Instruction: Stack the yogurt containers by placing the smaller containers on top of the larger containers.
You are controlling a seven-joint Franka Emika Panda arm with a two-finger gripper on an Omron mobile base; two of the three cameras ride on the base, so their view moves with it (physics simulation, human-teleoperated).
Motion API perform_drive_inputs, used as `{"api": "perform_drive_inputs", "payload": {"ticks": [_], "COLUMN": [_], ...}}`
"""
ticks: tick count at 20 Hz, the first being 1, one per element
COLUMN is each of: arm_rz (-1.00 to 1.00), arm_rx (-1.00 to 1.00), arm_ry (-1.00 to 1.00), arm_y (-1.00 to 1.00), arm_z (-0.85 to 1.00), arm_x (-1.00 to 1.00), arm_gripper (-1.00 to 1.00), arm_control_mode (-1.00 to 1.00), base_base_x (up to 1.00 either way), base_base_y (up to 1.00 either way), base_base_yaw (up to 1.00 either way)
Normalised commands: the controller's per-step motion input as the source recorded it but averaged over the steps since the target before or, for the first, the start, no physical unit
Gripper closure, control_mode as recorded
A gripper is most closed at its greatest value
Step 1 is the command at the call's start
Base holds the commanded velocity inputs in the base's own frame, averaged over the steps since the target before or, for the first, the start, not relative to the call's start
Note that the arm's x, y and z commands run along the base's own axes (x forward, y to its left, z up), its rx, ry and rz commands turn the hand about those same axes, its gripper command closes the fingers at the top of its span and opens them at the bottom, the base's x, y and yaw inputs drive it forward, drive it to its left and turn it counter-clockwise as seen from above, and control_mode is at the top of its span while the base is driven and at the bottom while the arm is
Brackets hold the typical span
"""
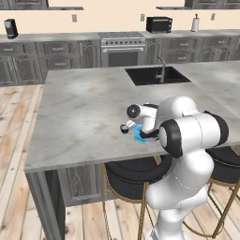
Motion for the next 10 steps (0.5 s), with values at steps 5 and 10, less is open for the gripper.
{"api": "perform_drive_inputs", "payload": {"ticks": [5,10], "arm_rz": [0.0,0.0], "arm_rx": [0.0,0.0], "arm_ry": [-0.06,-0.11], "arm_y": [0.02,0.13], "arm_z": [0.37,0.55], "arm_x": [-0.29,-0.31], "arm_gripper": [-1.0,-1.0], "arm_control_mode": [-1.0,-1.0], "base_base_x": [0.0,0.0], "base_base_y": [0.0,0.0], "base_base_yaw": [0.0,0.0]}}
